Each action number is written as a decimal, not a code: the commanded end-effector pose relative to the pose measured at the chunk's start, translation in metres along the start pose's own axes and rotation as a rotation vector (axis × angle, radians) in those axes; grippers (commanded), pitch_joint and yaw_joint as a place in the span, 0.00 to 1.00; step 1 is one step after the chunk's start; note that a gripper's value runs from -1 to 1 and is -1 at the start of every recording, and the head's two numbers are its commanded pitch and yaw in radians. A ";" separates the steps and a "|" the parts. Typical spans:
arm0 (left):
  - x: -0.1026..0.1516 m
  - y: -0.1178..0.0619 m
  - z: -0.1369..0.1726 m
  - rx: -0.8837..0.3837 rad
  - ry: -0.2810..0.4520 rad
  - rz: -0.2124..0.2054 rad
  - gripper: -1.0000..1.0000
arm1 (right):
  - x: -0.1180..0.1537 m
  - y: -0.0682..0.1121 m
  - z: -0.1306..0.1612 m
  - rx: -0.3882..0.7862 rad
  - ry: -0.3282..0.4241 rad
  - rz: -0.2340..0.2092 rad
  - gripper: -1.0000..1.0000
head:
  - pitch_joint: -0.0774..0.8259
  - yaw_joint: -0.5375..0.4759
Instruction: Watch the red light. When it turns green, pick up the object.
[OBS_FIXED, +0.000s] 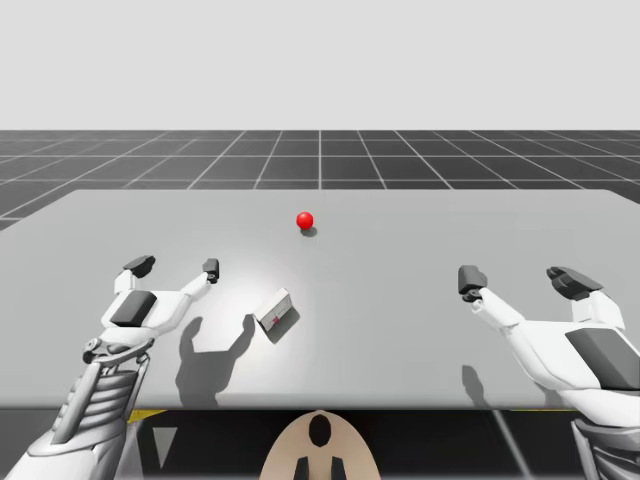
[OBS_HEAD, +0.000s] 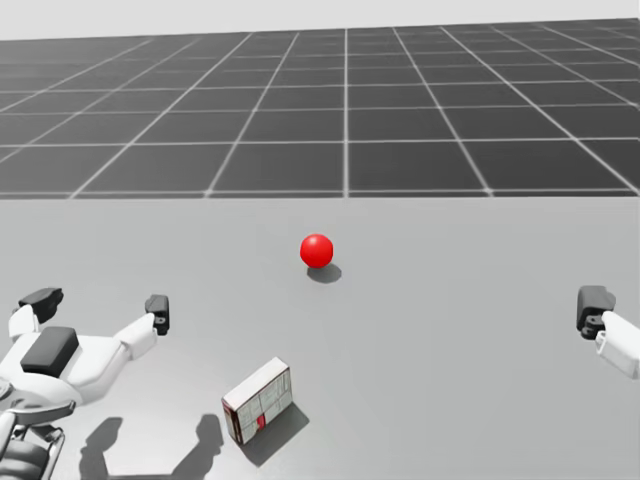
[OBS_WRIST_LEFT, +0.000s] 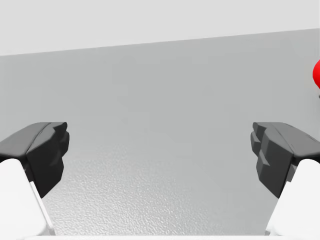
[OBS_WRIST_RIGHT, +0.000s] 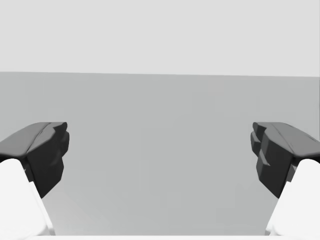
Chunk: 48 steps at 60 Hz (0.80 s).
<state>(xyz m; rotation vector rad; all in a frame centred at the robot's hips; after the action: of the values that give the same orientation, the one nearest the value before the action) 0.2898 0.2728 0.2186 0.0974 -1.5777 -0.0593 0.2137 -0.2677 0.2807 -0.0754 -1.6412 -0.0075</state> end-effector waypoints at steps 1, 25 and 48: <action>0.000 0.000 0.000 0.001 -0.001 -0.004 0.00 | 0.000 0.000 0.000 -0.001 0.001 -0.004 0.00 | 0.52 0.59; 0.000 0.000 0.000 0.000 0.000 -0.004 0.00 | 0.000 0.001 0.000 -0.002 0.002 -0.003 0.00 | 0.52 0.59; -0.001 -0.001 0.000 -0.001 0.000 -0.004 0.00 | -0.001 0.000 0.000 -0.006 0.000 0.009 0.00 | 0.52 0.59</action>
<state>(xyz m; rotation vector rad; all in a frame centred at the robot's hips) 0.2901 0.2722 0.2181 0.1001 -1.5780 -0.0628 0.2138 -0.2677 0.2802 -0.0870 -1.6411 -0.0028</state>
